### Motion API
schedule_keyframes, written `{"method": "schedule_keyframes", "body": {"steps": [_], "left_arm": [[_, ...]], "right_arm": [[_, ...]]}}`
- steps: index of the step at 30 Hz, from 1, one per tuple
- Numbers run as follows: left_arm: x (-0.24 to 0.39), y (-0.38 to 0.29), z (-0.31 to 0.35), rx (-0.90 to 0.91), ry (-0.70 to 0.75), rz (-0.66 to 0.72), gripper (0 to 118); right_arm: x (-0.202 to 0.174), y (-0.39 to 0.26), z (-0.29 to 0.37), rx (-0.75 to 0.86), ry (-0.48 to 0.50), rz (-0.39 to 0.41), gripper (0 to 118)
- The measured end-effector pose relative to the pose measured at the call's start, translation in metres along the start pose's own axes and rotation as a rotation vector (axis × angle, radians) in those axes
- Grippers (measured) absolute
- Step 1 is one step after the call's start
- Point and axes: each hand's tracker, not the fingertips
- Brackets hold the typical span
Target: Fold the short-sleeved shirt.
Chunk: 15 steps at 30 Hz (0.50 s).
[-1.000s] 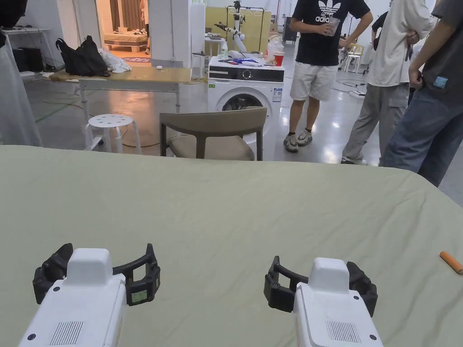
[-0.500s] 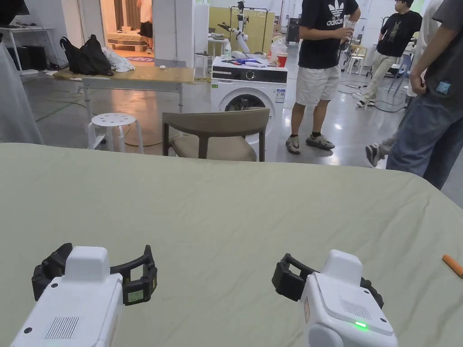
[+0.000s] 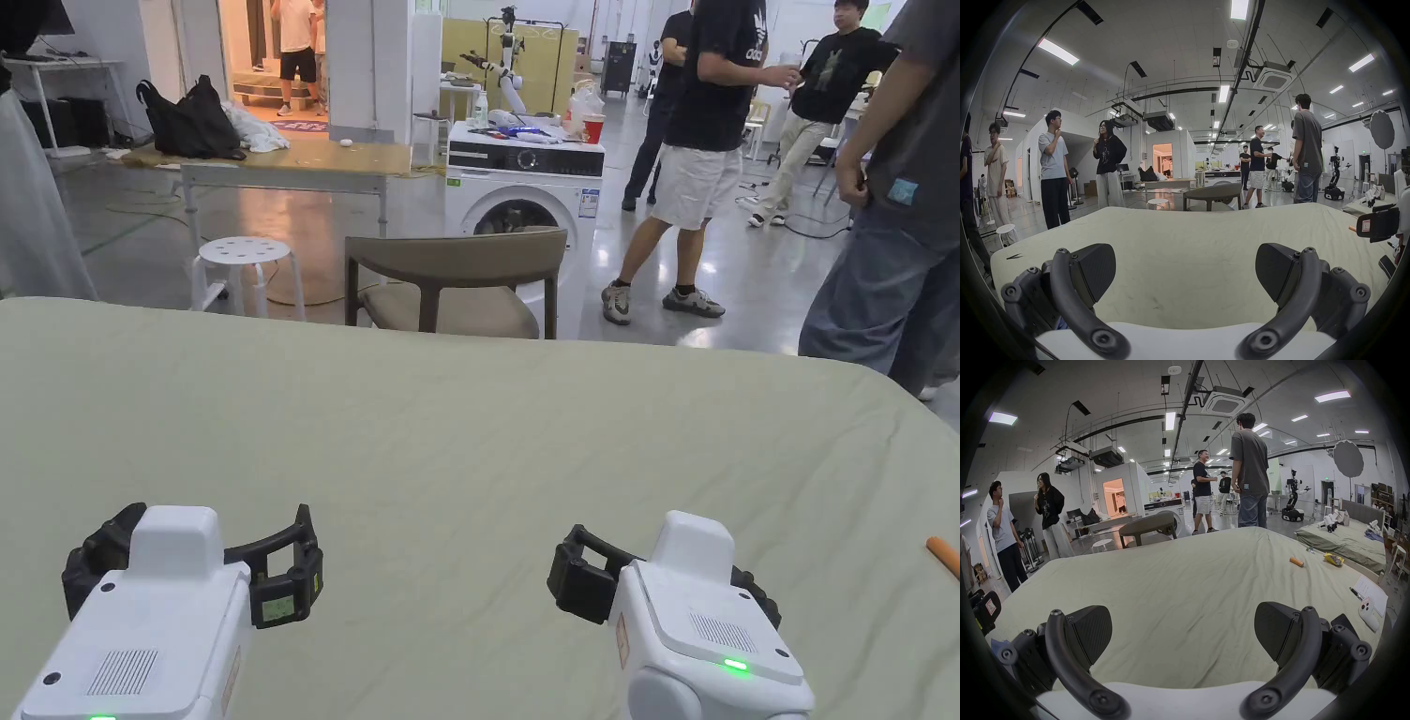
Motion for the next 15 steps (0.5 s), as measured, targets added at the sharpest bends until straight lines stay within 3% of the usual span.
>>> {"method": "schedule_keyframes", "body": {"steps": [15], "left_arm": [[0.0009, -0.002, 0.0007, -0.009, -0.016, -0.018, 115]], "right_arm": [[0.0061, 0.0032, -0.0056, -0.018, -0.012, -0.018, 116]]}}
